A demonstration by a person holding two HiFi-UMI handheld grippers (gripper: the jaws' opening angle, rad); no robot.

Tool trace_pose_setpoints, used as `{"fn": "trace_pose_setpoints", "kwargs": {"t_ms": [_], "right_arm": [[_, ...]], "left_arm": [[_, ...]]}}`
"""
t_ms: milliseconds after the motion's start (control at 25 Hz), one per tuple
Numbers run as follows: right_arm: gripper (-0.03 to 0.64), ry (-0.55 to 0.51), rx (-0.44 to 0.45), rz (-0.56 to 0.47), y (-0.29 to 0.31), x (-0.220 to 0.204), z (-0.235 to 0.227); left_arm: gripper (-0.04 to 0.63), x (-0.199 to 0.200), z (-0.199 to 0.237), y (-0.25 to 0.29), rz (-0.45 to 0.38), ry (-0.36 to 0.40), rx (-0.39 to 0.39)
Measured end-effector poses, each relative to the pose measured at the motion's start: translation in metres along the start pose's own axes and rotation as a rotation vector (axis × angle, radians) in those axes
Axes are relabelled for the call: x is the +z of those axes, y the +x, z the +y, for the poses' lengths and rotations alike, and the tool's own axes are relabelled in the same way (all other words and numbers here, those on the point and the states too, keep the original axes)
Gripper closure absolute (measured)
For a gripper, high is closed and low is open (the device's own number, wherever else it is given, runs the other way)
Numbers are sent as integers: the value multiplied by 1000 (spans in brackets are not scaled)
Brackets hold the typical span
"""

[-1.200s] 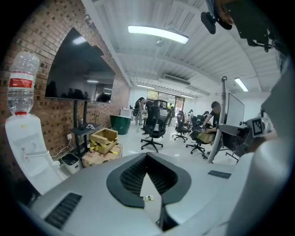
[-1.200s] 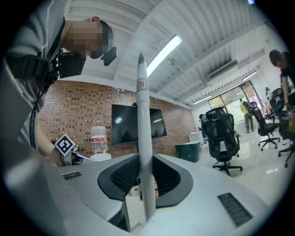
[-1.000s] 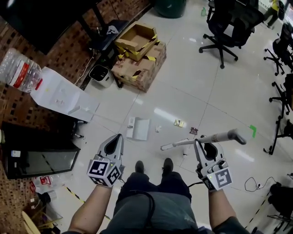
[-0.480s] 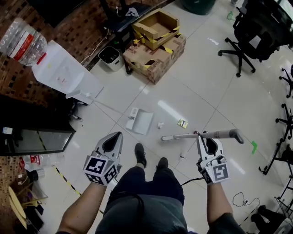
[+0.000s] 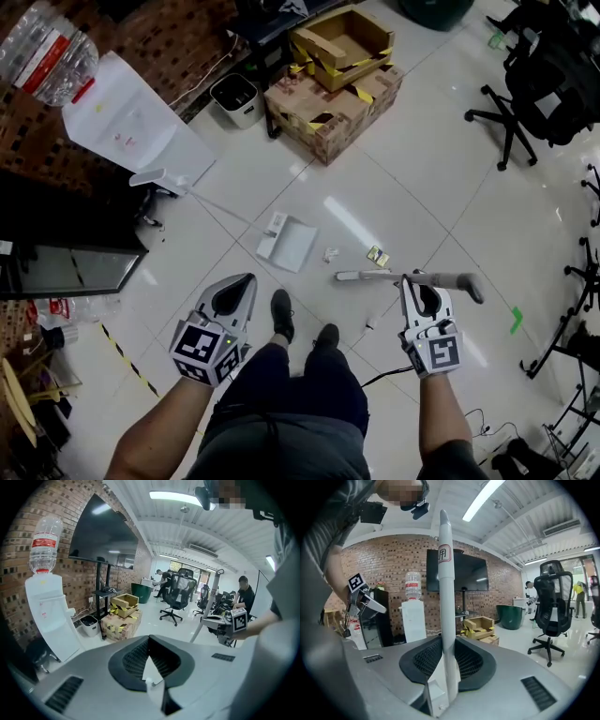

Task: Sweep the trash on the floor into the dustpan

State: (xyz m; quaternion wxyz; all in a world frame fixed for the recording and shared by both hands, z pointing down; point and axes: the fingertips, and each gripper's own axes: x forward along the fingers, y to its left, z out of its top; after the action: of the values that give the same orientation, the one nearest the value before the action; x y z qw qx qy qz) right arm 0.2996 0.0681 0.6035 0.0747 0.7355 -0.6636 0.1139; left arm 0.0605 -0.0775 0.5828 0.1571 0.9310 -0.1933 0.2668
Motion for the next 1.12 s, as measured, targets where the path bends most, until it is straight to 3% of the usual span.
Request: {"fn": "trace_pose_setpoints", "kwargs": {"t_ms": [560, 920, 1120], "right_arm": [[508, -61, 300, 120, 127, -71, 42], [509, -95, 461, 114, 224, -59, 72], [509, -193, 661, 136, 269, -50, 127]], "left_arm": [[591, -44, 79, 48, 17, -83, 12], [591, -50, 121, 50, 3, -137, 50], [591, -54, 144, 44, -9, -162, 85]]}}
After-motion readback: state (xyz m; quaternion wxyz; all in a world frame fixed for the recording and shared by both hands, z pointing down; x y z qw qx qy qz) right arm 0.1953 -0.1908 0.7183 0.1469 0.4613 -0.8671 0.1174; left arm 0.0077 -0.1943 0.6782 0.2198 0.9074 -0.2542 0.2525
